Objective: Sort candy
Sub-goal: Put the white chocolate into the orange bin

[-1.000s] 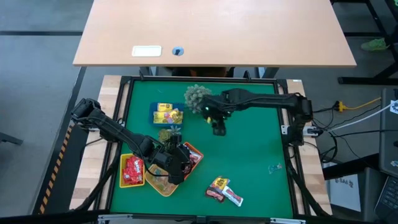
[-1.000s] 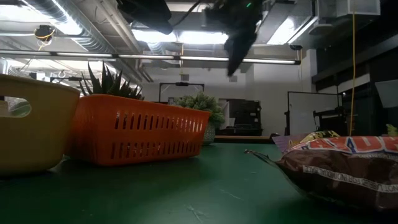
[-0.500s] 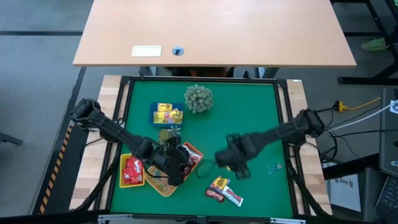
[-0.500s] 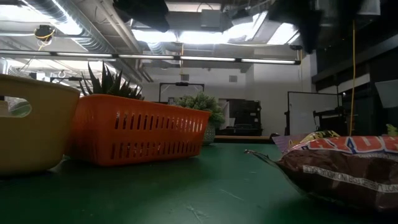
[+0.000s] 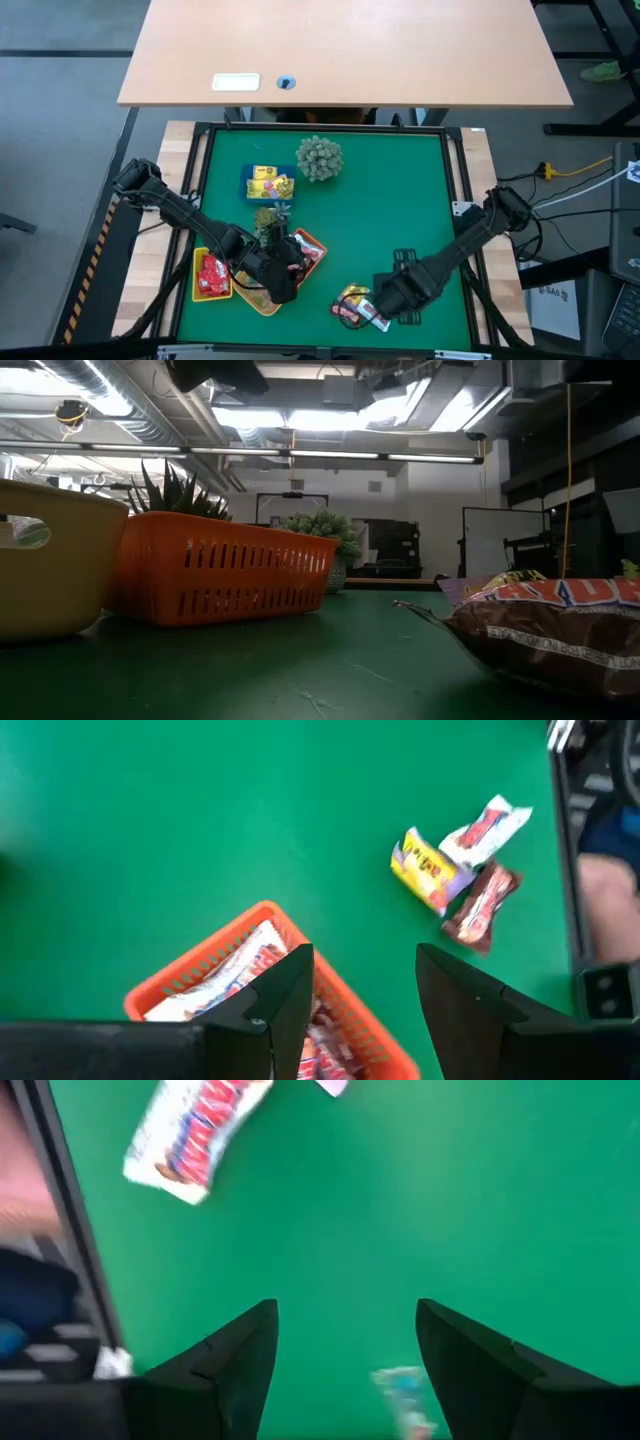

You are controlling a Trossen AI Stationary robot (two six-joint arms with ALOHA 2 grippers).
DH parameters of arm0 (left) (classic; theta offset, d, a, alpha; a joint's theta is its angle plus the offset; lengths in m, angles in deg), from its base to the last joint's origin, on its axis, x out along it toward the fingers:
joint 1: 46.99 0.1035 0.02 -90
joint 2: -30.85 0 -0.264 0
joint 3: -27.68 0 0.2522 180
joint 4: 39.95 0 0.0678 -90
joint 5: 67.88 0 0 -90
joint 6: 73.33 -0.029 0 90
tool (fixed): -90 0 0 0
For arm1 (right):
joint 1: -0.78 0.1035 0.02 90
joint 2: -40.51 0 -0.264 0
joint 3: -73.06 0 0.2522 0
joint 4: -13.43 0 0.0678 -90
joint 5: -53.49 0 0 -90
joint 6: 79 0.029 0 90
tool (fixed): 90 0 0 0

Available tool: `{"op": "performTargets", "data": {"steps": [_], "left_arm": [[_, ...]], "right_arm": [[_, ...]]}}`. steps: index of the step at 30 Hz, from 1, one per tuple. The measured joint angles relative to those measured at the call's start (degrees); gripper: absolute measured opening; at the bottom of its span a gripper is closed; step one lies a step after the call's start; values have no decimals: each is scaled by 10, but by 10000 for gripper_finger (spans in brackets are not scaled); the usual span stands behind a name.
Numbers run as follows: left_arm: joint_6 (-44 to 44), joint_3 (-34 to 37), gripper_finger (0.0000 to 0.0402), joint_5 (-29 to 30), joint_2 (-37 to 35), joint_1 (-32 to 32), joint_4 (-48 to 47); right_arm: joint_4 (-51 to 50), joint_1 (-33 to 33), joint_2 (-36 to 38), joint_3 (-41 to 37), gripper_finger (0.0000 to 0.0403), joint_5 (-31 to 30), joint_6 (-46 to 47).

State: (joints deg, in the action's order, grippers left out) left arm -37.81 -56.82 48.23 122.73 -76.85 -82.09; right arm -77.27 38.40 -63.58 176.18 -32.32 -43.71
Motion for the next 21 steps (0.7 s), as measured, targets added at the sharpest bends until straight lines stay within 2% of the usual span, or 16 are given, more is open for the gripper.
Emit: {"op": "performTargets", "data": {"steps": [7, 11, 16, 21], "left_arm": [[16, 9, 163, 53, 0, -11, 84], [19, 9, 163, 63, 0, -17, 109], [19, 9, 163, 63, 0, -31, 120], [19, 9, 163, 63, 0, -35, 130]], "right_arm": [[119, 65, 0, -31, 238, -24, 211], [213, 98, 0, -54, 238, -56, 297], [315, 130, 0, -88, 238, -110, 324], [356, 140, 0, -129, 238, -133, 324]]}}
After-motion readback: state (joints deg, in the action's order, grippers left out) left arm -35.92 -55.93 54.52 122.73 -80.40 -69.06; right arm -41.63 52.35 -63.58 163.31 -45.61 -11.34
